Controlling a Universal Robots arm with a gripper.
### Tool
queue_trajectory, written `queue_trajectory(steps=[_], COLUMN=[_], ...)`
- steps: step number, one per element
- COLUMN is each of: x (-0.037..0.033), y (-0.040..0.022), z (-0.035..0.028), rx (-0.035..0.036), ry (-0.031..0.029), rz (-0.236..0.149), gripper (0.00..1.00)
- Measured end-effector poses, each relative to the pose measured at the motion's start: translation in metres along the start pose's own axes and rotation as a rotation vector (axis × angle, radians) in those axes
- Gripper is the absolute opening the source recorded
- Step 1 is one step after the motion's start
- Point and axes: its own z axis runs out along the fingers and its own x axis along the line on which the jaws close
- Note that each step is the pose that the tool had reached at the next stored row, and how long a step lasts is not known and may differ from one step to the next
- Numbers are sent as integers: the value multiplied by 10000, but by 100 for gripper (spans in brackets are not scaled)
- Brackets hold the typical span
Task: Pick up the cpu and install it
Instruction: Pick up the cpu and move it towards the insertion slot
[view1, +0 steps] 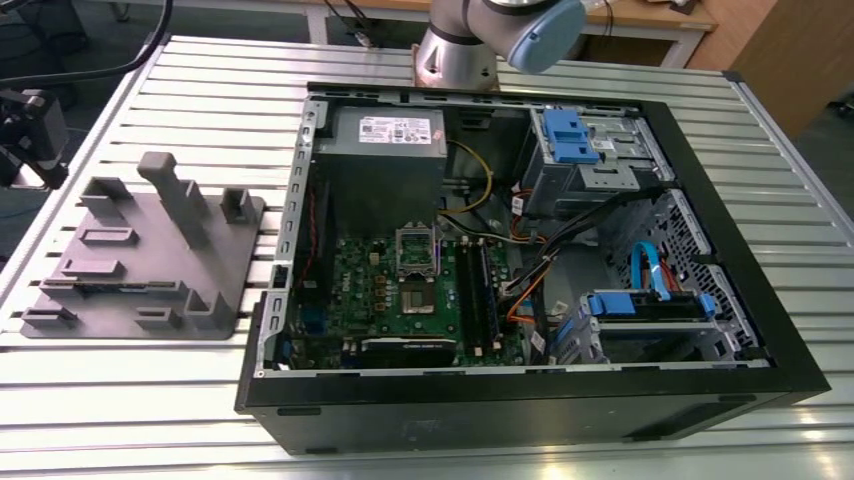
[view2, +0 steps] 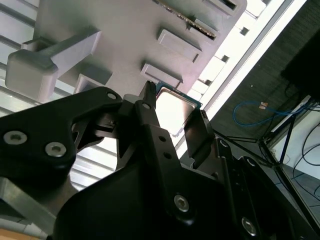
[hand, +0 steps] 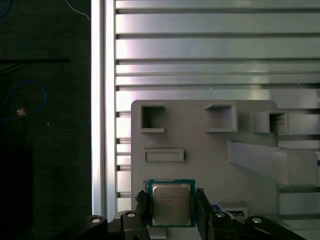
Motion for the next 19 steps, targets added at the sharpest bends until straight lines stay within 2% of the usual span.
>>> queue_trajectory(steps=[5,9,19], x=[0,0,-3], y=[0,2,10], z=[-3,-33,-193], rx=[1,2,1], ry=[2,2,2], rz=[1,1,1], gripper=[47,47,47])
